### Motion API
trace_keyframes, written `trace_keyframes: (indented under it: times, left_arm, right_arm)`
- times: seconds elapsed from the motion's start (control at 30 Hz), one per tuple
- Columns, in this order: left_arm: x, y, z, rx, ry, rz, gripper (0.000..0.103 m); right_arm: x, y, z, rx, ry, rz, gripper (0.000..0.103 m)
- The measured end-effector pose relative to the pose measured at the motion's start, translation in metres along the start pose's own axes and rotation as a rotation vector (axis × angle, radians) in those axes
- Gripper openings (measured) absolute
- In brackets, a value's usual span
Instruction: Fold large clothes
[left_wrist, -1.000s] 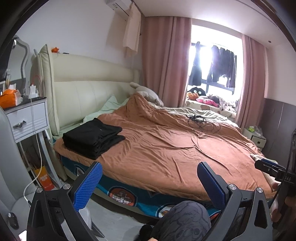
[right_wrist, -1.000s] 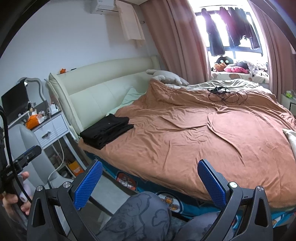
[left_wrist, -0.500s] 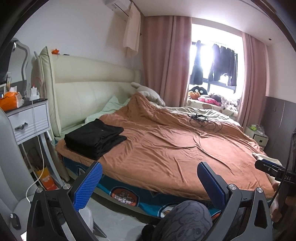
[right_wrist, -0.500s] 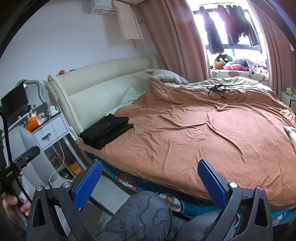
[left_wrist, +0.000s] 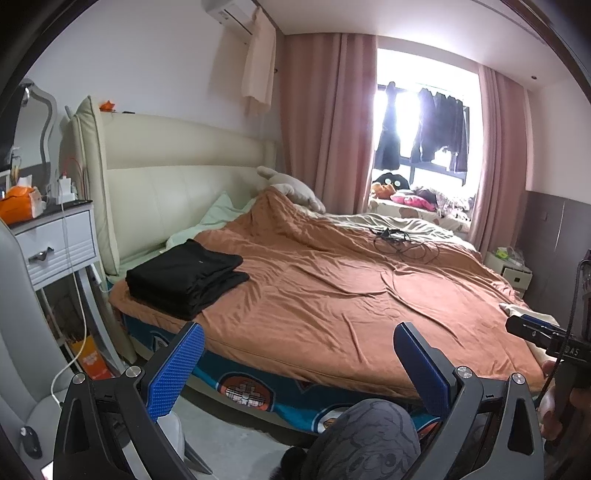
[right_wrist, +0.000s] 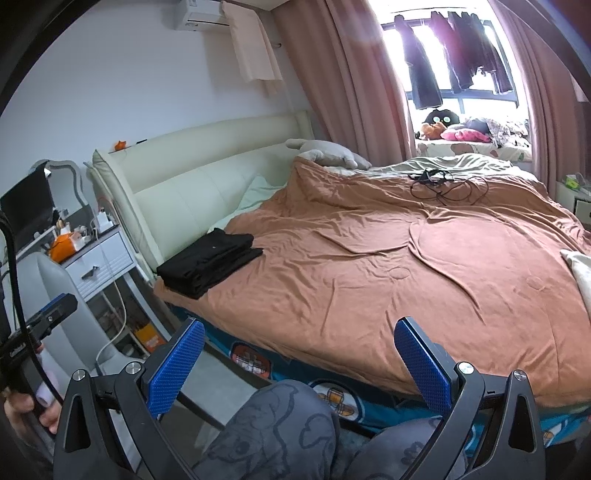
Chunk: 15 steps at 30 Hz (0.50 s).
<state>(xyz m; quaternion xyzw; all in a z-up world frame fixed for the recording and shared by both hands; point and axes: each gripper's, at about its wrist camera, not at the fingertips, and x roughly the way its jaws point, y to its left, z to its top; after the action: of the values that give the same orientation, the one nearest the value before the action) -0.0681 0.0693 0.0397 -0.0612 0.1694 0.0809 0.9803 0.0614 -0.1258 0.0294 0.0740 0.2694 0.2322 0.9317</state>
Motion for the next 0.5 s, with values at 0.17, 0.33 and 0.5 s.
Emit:
trace_keyframes:
  times: [0.17, 0.33, 0.5]
  left_arm:
    - [-0.0024, 0.0000, -0.0001, 0.003, -0.003, -0.004, 0.103]
    - [-0.0041, -0.0013, -0.0011, 0.000, -0.004, -0.005, 0.103]
    - [-0.0078, -0.0023, -0.0033, -0.003, -0.004, -0.015, 0.103]
  right_arm:
    - [-0.0035, -0.0001, -0.0003, 0.006, 0.001, -0.007, 0.103]
    - [-0.0055, -0.0001, 0.0001, 0.002, 0.001, -0.010, 0.103]
    - [-0.0063, -0.0002, 0.0002, 0.002, 0.001, -0.011, 0.103]
